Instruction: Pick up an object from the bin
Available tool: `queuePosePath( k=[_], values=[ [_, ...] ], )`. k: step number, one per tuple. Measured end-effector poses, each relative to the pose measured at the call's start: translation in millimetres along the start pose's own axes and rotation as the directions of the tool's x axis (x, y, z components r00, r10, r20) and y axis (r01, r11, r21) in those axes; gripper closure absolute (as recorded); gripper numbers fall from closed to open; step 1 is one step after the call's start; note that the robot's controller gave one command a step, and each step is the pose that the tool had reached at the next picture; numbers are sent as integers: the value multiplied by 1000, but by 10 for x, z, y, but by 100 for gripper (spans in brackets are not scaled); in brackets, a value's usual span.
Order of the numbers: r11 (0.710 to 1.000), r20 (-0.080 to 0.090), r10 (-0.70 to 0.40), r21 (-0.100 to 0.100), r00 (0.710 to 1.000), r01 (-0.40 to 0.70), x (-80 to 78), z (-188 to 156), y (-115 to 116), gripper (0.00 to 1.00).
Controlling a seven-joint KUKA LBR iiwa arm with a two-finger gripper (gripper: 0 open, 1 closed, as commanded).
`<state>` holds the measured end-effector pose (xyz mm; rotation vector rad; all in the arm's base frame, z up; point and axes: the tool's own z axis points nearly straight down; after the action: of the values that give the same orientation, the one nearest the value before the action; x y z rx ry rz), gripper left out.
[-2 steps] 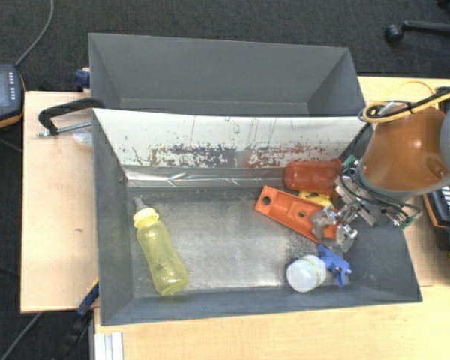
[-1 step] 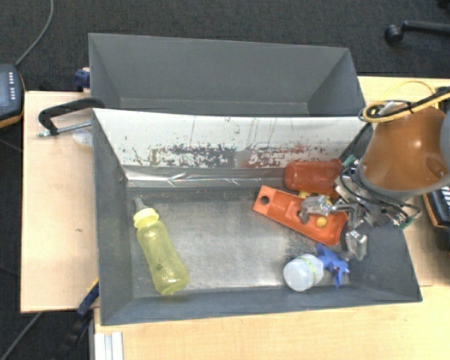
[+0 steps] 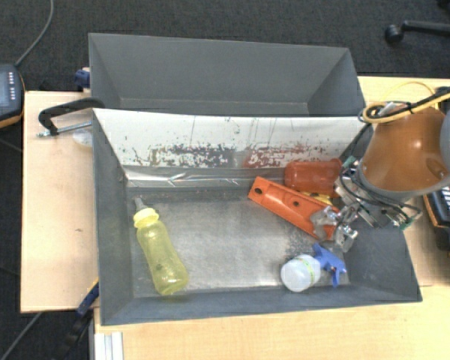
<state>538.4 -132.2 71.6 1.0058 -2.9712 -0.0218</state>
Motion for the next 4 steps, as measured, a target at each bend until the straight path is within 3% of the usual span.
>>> queuePosePath(
  k=[1, 2, 3, 4],
  values=[
    [1000, 2, -1, 2, 1000, 1, -6, -4, -3, 0],
    [1000, 1, -1, 1, 1000, 1, -3, -1, 0, 100],
    [1000, 1, -1, 1, 1000, 1, -5, -2, 0, 0],
    [1000, 1, -1, 1, 1000, 1, -3, -1, -1, 100]
  ],
)
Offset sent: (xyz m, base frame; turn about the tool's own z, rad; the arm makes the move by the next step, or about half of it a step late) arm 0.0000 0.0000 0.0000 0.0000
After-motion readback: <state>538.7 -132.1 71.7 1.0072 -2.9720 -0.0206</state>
